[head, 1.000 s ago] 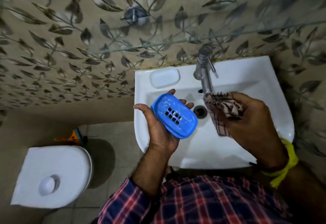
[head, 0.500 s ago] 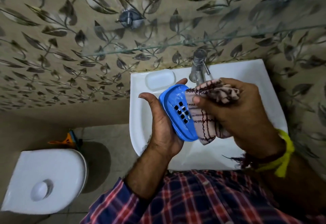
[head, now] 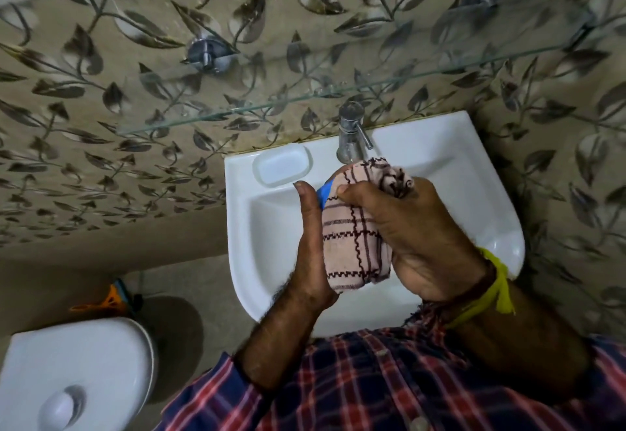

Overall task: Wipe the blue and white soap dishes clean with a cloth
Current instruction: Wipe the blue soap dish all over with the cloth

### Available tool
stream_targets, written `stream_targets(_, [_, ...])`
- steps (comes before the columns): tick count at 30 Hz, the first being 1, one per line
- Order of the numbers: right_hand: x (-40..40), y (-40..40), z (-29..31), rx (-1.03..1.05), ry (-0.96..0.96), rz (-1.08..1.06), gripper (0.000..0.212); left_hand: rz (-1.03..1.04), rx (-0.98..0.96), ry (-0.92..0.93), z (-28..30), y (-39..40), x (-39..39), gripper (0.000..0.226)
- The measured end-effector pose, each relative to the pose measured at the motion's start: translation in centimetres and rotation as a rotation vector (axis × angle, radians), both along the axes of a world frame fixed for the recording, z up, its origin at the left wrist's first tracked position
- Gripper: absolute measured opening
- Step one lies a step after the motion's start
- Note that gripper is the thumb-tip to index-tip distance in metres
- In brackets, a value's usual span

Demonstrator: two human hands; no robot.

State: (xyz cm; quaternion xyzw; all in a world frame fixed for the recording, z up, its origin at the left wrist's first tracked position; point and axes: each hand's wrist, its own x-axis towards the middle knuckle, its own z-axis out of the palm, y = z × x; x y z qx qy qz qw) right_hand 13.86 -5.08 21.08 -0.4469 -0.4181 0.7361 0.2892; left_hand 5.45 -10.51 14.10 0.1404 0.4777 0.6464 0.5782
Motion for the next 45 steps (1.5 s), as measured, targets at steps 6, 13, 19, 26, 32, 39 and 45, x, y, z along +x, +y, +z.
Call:
stream_targets(6, [1.3,1.1,-0.2,0.122,0.108,0.251,0.023,-0.029,0.050,0.060,0.7,-0.2,-1.7,0.108])
stream_targets(13, [3.7,3.8,-0.9,0.044,0.059,0.189,0.024,0.023,-0.016,0.109,0.1,-0.7,-2.6,0.104])
stream_targets(19, [4.0,5.7,-1.2,-0.091,0.260,-0.019,0.041,0.092,0.037,-0.092,0.9,-1.4,-3.3,0.088])
stream_targets(26, [4.9,5.0,-3.7,-0.116,0.054,0.181,0.046,0.078,0.031,-0.155,0.7,-1.8,-3.1,0.082])
stream_targets(32, [5.9,6.4,-4.0,-0.273,0.134,0.269,0.043,0.074,-0.019,-0.065,0.7,-1.9,-3.5,0.078])
stream_targets(39, [4.8,3.8,-1.6,0.058,0.007,0.226,0.022,0.035,-0.066,0.004,1.6,-1.5,-3.6,0.094])
stream_targets(45, [2.8,1.5,0.2,0.037,-0.069,0.220,0.008,-0.115,-0.116,0.170,2.2,-0.9,-2.5,0.106])
